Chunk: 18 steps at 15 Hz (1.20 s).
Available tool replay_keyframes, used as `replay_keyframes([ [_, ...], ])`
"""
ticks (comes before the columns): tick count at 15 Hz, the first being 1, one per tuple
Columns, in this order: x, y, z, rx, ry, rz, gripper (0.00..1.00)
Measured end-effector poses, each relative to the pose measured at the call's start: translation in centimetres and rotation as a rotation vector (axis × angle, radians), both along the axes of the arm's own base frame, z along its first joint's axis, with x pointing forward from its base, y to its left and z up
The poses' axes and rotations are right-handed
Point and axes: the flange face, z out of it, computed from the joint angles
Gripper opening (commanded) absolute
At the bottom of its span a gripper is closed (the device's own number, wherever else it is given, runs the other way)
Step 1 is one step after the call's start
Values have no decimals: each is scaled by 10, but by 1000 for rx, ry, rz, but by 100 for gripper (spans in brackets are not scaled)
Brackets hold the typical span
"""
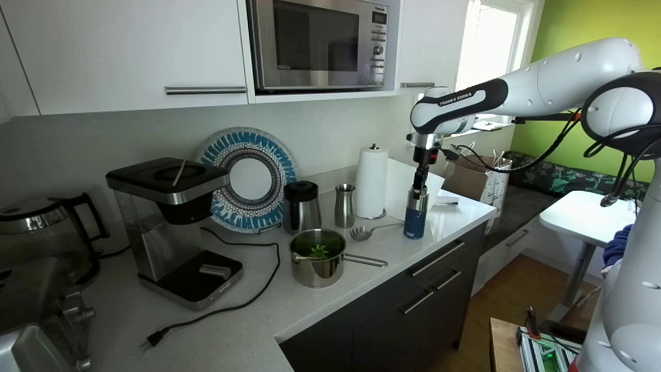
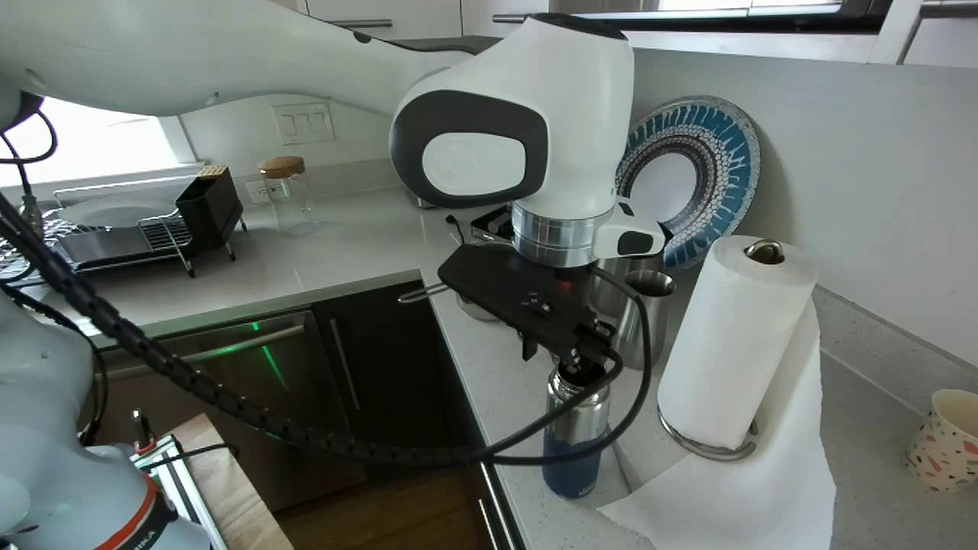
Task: Move the open flask to the left near the toaster
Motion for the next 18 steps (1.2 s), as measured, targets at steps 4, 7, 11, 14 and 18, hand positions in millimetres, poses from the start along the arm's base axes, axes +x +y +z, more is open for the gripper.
replay_keyframes([
  [4, 5, -2, 8, -57, -13, 16, 0],
  [7, 8, -3, 14, -95, -12, 31, 1],
  [11, 10, 3, 24, -116, -20, 62, 2],
  [14, 9, 24, 53, -67, -94, 159, 2],
  [18, -4, 50, 90, 14, -143, 237, 7],
])
